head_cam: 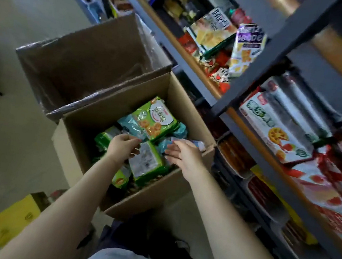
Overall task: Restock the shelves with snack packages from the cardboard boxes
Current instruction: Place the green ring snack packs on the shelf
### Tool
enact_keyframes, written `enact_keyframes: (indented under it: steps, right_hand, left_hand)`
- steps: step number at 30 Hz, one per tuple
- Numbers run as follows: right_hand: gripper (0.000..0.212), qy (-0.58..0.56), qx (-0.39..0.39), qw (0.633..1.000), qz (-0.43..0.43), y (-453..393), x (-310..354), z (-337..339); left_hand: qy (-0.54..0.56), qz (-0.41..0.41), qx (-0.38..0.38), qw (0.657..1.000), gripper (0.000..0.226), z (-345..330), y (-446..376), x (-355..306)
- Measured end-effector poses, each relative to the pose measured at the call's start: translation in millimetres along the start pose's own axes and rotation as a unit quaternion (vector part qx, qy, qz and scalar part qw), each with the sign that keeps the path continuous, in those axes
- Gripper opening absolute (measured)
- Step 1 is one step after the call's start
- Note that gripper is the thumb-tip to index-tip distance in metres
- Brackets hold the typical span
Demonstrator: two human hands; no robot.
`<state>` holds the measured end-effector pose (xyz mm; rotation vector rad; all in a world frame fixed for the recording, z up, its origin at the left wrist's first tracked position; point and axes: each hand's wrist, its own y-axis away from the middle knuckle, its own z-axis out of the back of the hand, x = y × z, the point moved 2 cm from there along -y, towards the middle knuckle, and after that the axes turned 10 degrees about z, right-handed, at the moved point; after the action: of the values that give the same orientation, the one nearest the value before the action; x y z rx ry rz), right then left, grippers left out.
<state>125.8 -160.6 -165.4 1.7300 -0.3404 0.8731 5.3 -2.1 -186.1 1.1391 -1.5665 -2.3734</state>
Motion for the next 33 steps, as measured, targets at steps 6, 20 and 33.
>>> enact_keyframes:
  steps: [6,20,33]
  right_hand:
    - [0.037,0.003,-0.081,0.991,-0.11,-97,-45,-51]
    - [0.048,-0.07,-0.082,0.985,-0.135,-161,-74,-83]
    - [0.042,-0.045,-0.076,0.992,0.085,-63,2,-25]
  left_hand:
    - [0.003,0.04,0.006,0.999,0.011,26,-55,15]
    - [0.055,0.083,0.038,0.994,0.012,45,-91,18]
    - [0.011,-0.098,-0.041,0.994,0.013,8,-32,-25]
